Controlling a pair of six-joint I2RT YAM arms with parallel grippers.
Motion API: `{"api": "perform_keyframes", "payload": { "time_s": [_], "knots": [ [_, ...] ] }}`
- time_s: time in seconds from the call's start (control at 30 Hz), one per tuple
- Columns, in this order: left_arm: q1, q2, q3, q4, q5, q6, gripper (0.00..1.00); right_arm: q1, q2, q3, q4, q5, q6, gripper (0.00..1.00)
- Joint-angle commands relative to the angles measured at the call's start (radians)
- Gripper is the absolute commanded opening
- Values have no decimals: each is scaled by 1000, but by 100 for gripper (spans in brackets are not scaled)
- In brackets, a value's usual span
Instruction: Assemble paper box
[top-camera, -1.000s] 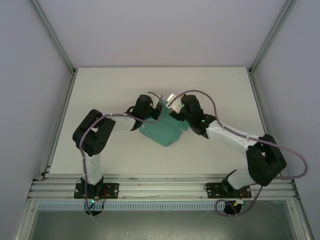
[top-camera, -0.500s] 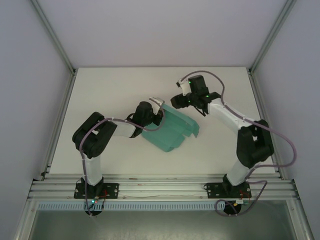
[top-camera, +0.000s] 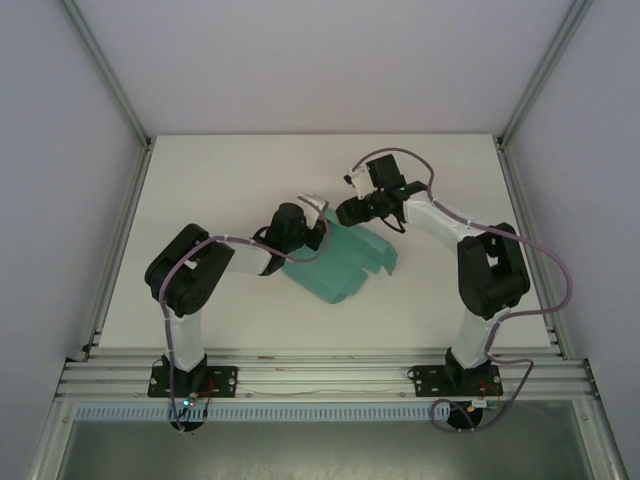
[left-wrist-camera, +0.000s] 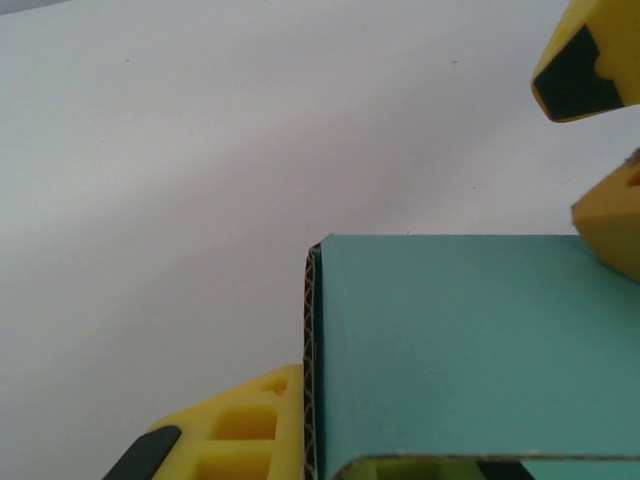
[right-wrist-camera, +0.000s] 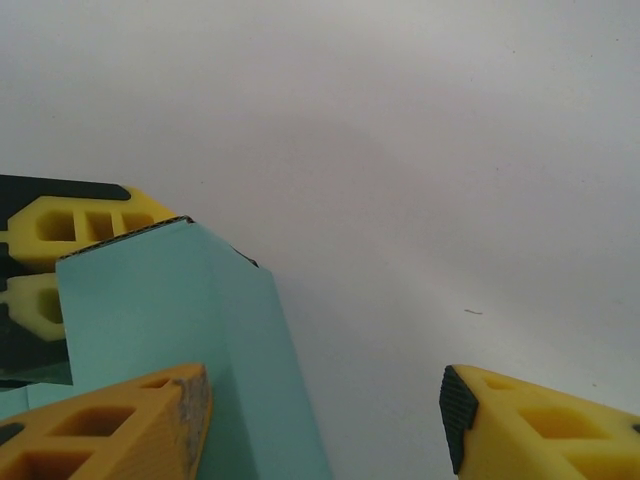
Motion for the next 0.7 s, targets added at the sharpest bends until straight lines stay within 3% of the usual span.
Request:
{"api": "perform_keyframes", "payload": {
  "time_s": [0.0,0.03,0.17,0.33,0.4,0.53,0.67],
  "knots": [
    [-10,39,27,-51,-29,-34,22,14,53,-59,-55,33,-17,63],
    [-7,41,32,-50,-30,-39,29,15,54,-53,-72,24,-24,62],
    [3,60,73,-85,-12,-39,30,17,52,-56,-69,19,-31,62],
    [7,67,80,-75,-27,-61,13,17,65,-42,-81,20,-30,61],
    [7,73,90,-72,-53,-71,0,19,62,-46,-76,14,-26,61],
    [13,54,92,-79,-143,-135,0,10,12,-56,-41,25,55,63],
    [63,8,83,-116,-96,-254,0,-41,-137,-103,36,27,178,67]
  ]
}}
